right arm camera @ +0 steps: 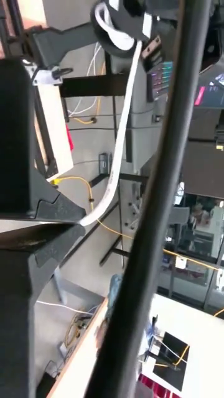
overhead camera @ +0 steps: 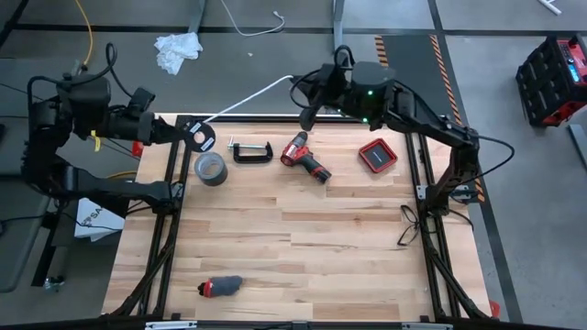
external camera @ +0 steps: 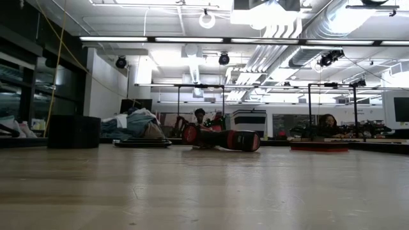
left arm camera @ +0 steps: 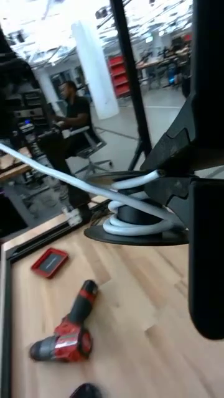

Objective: Coil cords
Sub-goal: Coil the white cable wire into the black spool

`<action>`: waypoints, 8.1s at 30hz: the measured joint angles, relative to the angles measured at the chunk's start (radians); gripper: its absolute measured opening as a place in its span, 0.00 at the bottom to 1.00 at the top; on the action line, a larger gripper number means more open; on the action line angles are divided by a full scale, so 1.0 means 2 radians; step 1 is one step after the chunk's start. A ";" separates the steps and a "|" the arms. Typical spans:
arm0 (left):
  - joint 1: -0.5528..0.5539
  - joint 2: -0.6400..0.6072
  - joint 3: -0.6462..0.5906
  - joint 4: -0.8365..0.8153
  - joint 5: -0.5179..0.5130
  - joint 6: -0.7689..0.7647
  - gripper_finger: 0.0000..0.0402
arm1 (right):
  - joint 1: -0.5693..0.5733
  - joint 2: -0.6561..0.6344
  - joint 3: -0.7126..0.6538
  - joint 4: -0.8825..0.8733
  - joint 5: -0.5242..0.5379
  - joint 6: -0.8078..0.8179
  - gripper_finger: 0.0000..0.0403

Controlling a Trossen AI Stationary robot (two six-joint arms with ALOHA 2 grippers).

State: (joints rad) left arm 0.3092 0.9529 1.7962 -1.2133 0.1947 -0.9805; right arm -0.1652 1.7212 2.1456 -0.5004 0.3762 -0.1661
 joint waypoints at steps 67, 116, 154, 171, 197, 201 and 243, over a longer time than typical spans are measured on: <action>-0.001 0.095 0.031 0.122 -0.037 0.412 0.00 | 0.014 0.104 0.000 -0.009 -0.206 0.134 0.45; -0.001 0.058 0.031 0.311 -0.102 0.268 0.00 | 0.031 0.144 0.000 0.096 -0.028 0.062 0.45; -0.001 0.062 0.031 0.348 -0.103 0.256 0.00 | 0.020 0.161 0.000 0.162 0.007 0.015 0.32; -0.001 0.062 0.031 0.348 -0.112 0.255 0.00 | 0.017 0.164 0.000 0.174 0.007 0.028 0.13; -0.001 0.062 0.031 0.330 -0.113 0.210 0.00 | 0.030 0.164 0.000 0.167 -0.010 0.041 0.00; -0.001 0.065 0.031 0.316 -0.123 0.182 0.00 | 0.054 0.164 0.000 0.184 -0.027 0.036 0.00; 0.031 0.129 0.031 0.143 -0.089 0.024 0.00 | 0.128 0.163 0.000 0.217 -0.101 -0.004 0.00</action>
State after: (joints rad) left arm 0.3712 1.2101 1.8587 -0.9269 0.0167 -0.9329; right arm 0.0913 2.0480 2.1456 -0.0670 0.1735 -0.1748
